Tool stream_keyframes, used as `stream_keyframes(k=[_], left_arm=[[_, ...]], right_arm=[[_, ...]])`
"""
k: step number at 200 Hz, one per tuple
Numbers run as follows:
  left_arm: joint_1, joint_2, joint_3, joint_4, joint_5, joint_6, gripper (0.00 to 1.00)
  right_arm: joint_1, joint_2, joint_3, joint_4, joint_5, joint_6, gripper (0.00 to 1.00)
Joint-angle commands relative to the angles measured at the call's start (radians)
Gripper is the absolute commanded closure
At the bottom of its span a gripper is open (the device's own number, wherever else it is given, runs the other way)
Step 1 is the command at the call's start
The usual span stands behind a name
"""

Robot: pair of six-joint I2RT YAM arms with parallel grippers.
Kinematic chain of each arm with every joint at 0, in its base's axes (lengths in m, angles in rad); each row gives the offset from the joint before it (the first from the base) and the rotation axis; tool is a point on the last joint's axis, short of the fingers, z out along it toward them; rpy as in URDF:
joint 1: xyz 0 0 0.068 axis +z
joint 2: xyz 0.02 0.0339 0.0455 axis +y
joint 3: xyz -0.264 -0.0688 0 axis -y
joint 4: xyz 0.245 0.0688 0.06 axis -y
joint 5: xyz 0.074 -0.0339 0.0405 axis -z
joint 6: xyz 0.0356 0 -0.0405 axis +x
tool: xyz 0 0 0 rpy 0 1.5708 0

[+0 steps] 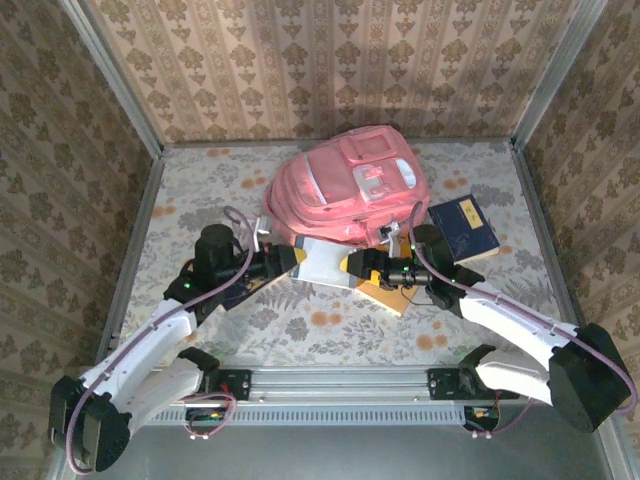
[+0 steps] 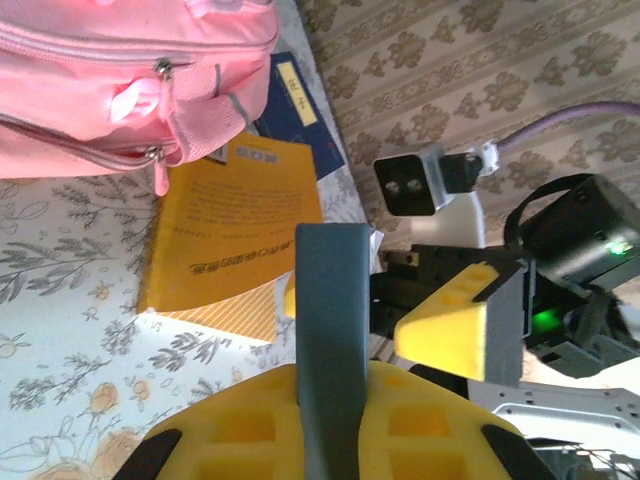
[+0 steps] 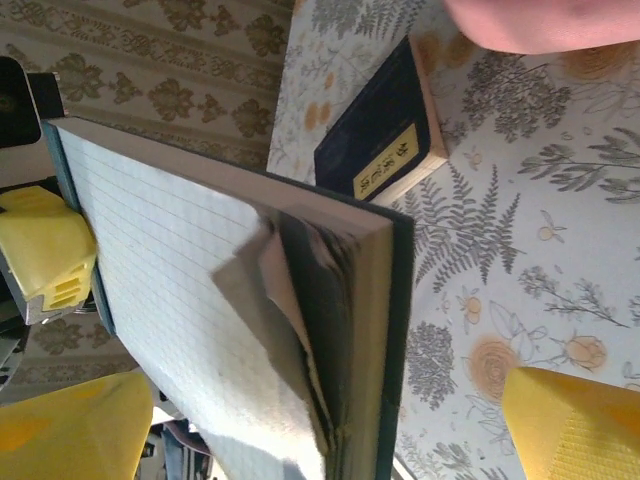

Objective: Pack the student bag

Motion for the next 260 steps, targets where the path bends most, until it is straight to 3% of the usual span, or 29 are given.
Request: stream_keyframes(k=[1,24,59,124,139,154,172,260], left_arm=[[0.008,-0.031,-0.008,0.118,0.026,-0.073,1.00],[0.008,-0.036,-0.018,0.152,0.026,-0.109,1.00],[0.008,-0.037,-0.029,0.163,0.024,-0.119,1.00],[0.021,-0.046,-0.055,0.148,0.040,-0.120,1.00],[0.028,-0.042,-0.057,0.160,0.061,-0.131,0.81],[0.031,-0.032,-0.055,0.194,0.099,-0.143,0.64],[0.032,-0.016,-0.053,0.246,0.144,-0.157,0.59],[0.004,0.011,-0.054,0.312,0.245,-0.113,0.74]], right_arm=[[0.011,0.013,0.025,0.104,-0.035,0.048,0.09],[0.023,0.020,0.025,0.189,-0.047,0.099,0.14],[0.025,-0.009,0.037,0.191,-0.021,0.101,0.38],[0.019,-0.081,0.063,0.093,-0.001,0.045,0.92],[0.011,-0.103,0.073,0.063,-0.020,0.025,1.00],[-0.003,-0.116,0.083,0.035,-0.046,0.013,1.00],[-0.017,-0.116,0.089,0.034,-0.092,0.012,1.00],[-0.032,-0.101,0.106,0.002,-0.165,-0.001,1.00]])
